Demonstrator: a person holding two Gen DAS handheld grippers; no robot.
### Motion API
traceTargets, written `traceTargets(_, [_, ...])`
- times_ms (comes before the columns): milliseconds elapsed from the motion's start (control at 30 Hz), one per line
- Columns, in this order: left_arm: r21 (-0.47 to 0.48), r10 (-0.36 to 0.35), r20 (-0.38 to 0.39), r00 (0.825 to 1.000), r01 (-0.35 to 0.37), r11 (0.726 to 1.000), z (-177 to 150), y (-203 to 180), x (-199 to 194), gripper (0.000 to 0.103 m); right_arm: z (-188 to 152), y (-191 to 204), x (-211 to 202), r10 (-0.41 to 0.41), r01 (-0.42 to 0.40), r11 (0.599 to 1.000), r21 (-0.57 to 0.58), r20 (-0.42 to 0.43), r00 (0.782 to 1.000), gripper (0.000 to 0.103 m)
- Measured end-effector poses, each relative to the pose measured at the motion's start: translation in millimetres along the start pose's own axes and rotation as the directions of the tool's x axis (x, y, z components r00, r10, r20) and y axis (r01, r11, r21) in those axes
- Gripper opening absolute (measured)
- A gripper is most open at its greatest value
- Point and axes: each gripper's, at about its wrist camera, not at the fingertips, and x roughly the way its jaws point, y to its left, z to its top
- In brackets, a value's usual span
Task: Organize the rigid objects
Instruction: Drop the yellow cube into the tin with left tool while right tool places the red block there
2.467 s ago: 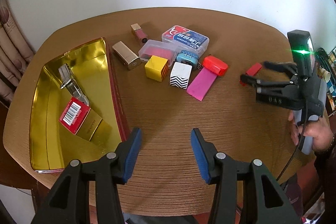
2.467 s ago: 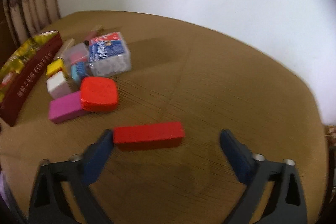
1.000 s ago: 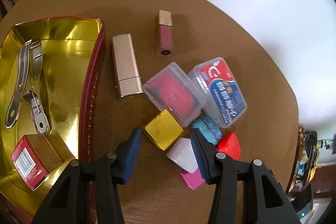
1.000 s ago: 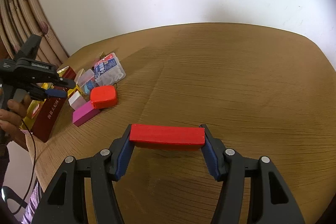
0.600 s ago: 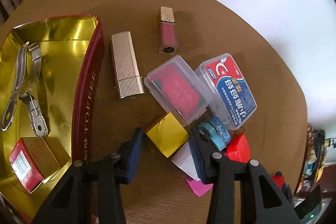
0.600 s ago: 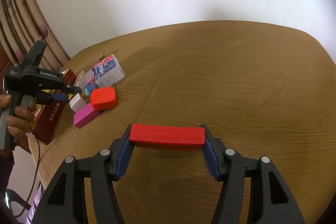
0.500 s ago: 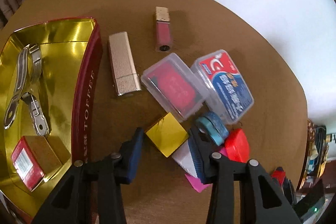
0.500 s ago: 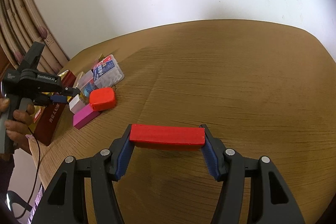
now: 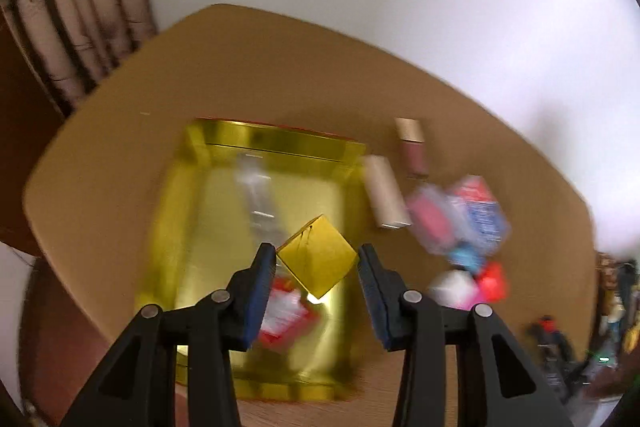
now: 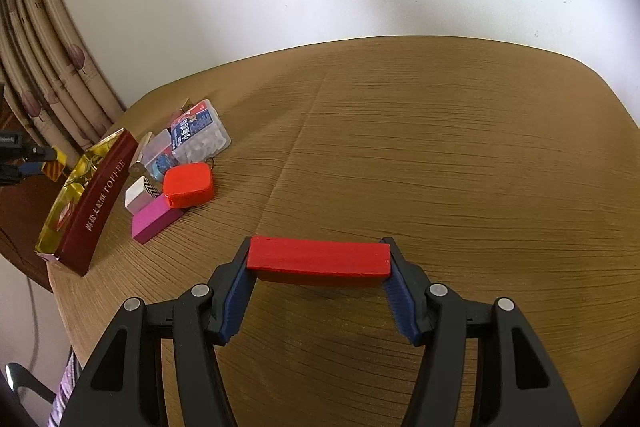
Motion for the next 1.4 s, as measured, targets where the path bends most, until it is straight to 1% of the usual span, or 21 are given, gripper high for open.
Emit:
traceTargets(33, [-0.004, 0.040, -0.012, 0.999, -0.040, 0.999, 6.0, 13.2, 9.7, 0.043, -0.1, 0.7, 0.3, -0.005, 0.005, 1.000, -0.001, -0.001, 1.000, 0.057])
traceTargets(100, [0.018, 0.060, -0.038, 0.997, -0.059, 0.998, 11.6, 24.9, 25.7, 0.043, 0.0, 2.0, 1.9, -0.015, 0.015, 1.000, -0.006, -0.008, 1.000, 0.057])
traceTargets(133, [0.024, 0.077, -0.039, 0.996, -0.076, 0.997, 13.2, 23.2, 37.4, 0.043, 0.0, 2.7, 2.8, -0.019, 0.019, 1.000, -0.010, -0.012, 1.000, 0.057])
traceTargets(200, [0.034, 0.122, -0.039, 0.992, -0.121, 0.992, 12.5, 26.2, 45.1, 0.043, 0.2, 4.1, 4.9, -0.028, 0.028, 0.999, -0.015, -0.020, 0.999, 0.057])
traceTargets(300, [0.058, 0.130, -0.051, 0.990, -0.127, 0.990, 17.7, 26.7, 62.3, 0.044, 0.0, 5.2, 6.5, -0.035, 0.035, 0.999, -0.017, -0.027, 0.999, 0.057])
traceTargets(367, [0.082, 0.144, -0.033, 0.989, -0.141, 0.987, 19.0, 22.9, 67.6, 0.044, 0.1, 5.6, 7.9, -0.042, 0.042, 0.999, -0.021, -0.034, 0.999, 0.057])
traceTargets(433, [0.121, 0.177, -0.015, 0.984, -0.174, 0.977, 21.5, 15.5, 71.6, 0.044, 0.3, 6.9, 9.4, -0.053, 0.052, 0.998, -0.028, -0.037, 0.998, 0.057])
traceTargets(500, [0.151, 0.221, 0.018, 0.975, -0.221, 0.963, 17.2, 11.3, 66.5, 0.044, 1.0, 9.8, 11.6, -0.062, 0.061, 0.997, -0.037, -0.037, 0.997, 0.056])
traceTargets(533, [0.159, 0.227, 0.037, 0.973, -0.230, 0.960, 13.0, 8.4, 61.9, 0.044, 1.0, 9.8, 11.1, -0.063, 0.062, 0.997, -0.038, -0.035, 0.997, 0.056])
traceTargets(567, [0.158, 0.222, 0.052, 0.974, -0.227, 0.961, 9.5, 7.4, 56.1, 0.044, 1.5, 9.4, 11.0, -0.064, 0.063, 0.997, -0.036, -0.033, 0.997, 0.056])
traceTargets(667, [0.113, 0.146, 0.134, 0.980, -0.162, 0.980, -8.2, 8.8, 20.3, 0.044, 2.6, 6.9, 9.3, -0.053, 0.052, 0.998, -0.029, -0.038, 0.998, 0.056])
traceTargets(733, [0.085, 0.113, 0.183, 0.977, -0.130, 0.988, -24.2, 15.5, -4.4, 0.045, 4.1, 7.7, 5.6, -0.053, 0.052, 0.998, -0.025, -0.036, 0.998, 0.056])
traceTargets(833, [0.063, 0.069, 0.236, 0.969, -0.086, 0.994, -54.5, 31.0, -32.2, 0.045, 11.2, 17.6, -8.0, -0.021, 0.021, 1.000, -0.017, -0.017, 1.000, 0.056])
traceTargets(933, [0.037, 0.086, 0.279, 0.956, -0.100, 0.994, -87.8, 41.0, -50.4, 0.046, 29.8, 45.4, -24.3, 0.049, -0.049, 0.998, -0.033, 0.004, 0.999, 0.056])
traceTargets(1033, [0.009, 0.123, 0.287, 0.950, -0.131, 0.991, -113.9, 58.7, -51.1, 0.047, 54.7, 91.9, -34.2, 0.123, -0.121, 0.987, -0.106, 0.012, 0.992, 0.056])
traceTargets(1100, [-0.005, 0.127, 0.281, 0.951, -0.131, 0.991, -120.5, 72.2, -47.8, 0.047, 73.0, 132.2, -32.5, 0.184, -0.182, 0.969, -0.170, -0.002, 0.983, 0.056])
traceTargets(1167, [-0.028, 0.142, 0.278, 0.950, -0.140, 0.990, -123.3, 82.5, -44.2, 0.047, 92.3, 181.7, -20.2, 0.256, -0.259, 0.935, -0.243, -0.046, 0.966, 0.056])
traceTargets(1200, [-0.041, 0.142, 0.274, 0.951, -0.136, 0.990, -122.3, 87.7, -41.6, 0.047, 98.6, 200.6, -13.3, 0.274, -0.282, 0.920, -0.272, -0.066, 0.959, 0.056])
traceTargets(1267, [-0.061, 0.120, 0.274, 0.954, -0.107, 0.992, -124.2, 93.8, -38.4, 0.047, 109.6, 250.4, 9.4, 0.282, -0.303, 0.878, -0.370, -0.112, 0.953, 0.056])
traceTargets(1333, [-0.072, 0.123, 0.277, 0.953, -0.107, 0.992, -125.4, 98.6, -36.4, 0.047, 114.9, 283.9, 33.2, 0.286, -0.331, 0.843, -0.424, -0.166, 0.944, 0.056])
traceTargets(1400, [-0.067, 0.128, 0.282, 0.951, -0.114, 0.991, -126.4, 99.6, -34.9, 0.047, 116.2, 313.0, 59.9, 0.250, -0.321, 0.817, -0.479, -0.208, 0.946, 0.056])
